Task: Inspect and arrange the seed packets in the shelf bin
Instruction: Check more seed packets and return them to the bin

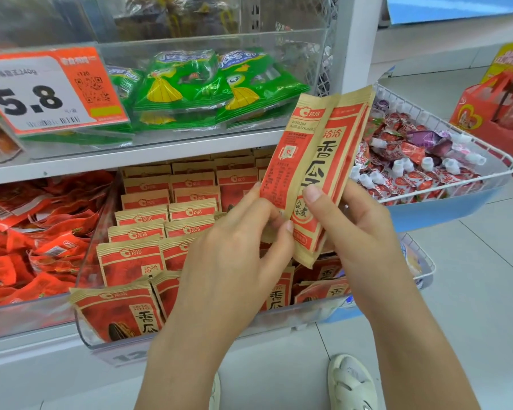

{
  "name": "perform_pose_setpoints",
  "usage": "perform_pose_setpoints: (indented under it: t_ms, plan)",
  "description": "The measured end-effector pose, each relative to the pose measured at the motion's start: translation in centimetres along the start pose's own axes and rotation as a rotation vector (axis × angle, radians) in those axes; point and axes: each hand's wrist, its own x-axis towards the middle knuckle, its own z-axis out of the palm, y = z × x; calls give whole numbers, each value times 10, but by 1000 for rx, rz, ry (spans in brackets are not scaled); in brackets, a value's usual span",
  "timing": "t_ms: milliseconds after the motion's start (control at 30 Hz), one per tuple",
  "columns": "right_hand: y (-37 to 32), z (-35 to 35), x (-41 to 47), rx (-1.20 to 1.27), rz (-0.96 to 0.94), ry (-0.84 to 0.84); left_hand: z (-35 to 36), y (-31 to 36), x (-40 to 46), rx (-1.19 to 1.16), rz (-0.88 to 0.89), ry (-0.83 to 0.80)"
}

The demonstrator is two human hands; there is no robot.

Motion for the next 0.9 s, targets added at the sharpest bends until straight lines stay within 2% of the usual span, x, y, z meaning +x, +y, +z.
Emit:
perform_pose_setpoints:
  t_ms: [100, 200, 500, 767, 900]
  plan:
    - [2, -1, 0, -12, -13, 1, 2, -1, -1, 93, 20, -40]
    - [2, -1, 0, -6, -14, -4, 2, -2, -1, 86, 10, -73]
    - [1, -2, -1, -47, -23, -45, 1, -14, 0, -177, -76, -132]
    - [2, -4, 1, -70, -42, -63, 2, -12, 2, -247, -121, -125]
    - [2, -15, 2, -61, -20, -148, -2, -13, 2, -449, -162, -156]
